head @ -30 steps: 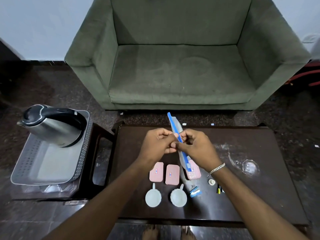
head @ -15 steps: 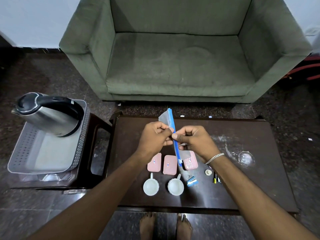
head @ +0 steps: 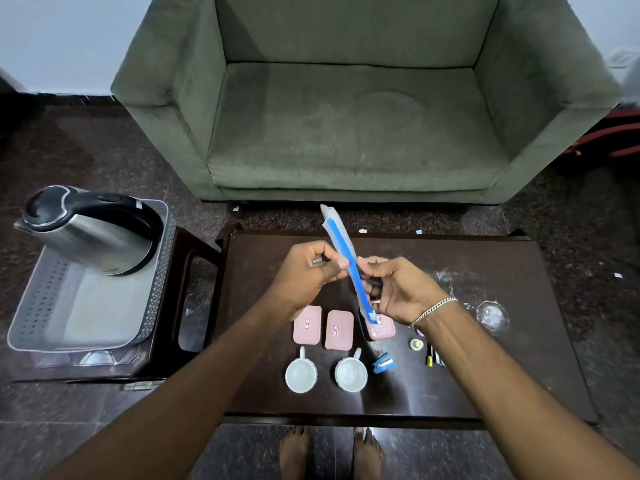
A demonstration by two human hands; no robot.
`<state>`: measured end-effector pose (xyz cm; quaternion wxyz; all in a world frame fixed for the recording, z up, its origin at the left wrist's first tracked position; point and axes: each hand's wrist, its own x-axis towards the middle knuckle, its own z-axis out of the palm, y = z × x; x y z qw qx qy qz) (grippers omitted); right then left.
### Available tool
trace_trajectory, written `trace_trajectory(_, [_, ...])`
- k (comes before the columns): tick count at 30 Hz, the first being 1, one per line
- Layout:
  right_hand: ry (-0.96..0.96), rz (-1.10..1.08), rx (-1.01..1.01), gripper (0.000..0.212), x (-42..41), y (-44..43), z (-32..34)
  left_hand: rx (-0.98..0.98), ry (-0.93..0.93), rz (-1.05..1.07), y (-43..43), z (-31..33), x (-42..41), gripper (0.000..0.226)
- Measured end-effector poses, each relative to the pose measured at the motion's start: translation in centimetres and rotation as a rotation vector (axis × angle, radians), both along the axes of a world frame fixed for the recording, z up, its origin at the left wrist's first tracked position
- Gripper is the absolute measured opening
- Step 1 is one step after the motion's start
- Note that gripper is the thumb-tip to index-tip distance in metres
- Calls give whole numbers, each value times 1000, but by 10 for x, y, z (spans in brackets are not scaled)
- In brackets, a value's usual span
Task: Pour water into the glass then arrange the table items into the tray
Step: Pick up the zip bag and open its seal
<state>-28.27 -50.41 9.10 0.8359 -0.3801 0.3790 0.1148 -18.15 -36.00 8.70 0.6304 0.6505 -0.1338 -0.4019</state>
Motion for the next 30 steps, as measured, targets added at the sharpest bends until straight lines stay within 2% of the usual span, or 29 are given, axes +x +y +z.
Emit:
trace_trajectory(3, [-71,1,-120,14,1,-3,-2,5,12,6,-2,-2,5,10])
trace_trajectory(7, [-158,30,-175,40,3,-8,-2,20,24,19,-5,-1,12,18])
trace_trajectory(14, [-178,51,-196,6,11,-16,-1,20,6,-34,-12,-2,20,18])
trace_trajectory(20, [-123,-106,-270,10,13,-17,-4,-45,67,-59,-11,-8,22,21])
trace_trajectory(23, [-136,-64,-374,11,12,-17,-3,-59,94,-35,-11,-9,19,16])
trace_trajectory(27, [-209,-4,-598,2,17,-3,-2,-12,57,58,-17,-10,14,13])
trace_trajectory(30, [-213,28,-722,9,17,-2,-4,33,44,83,-17,-11,14,11])
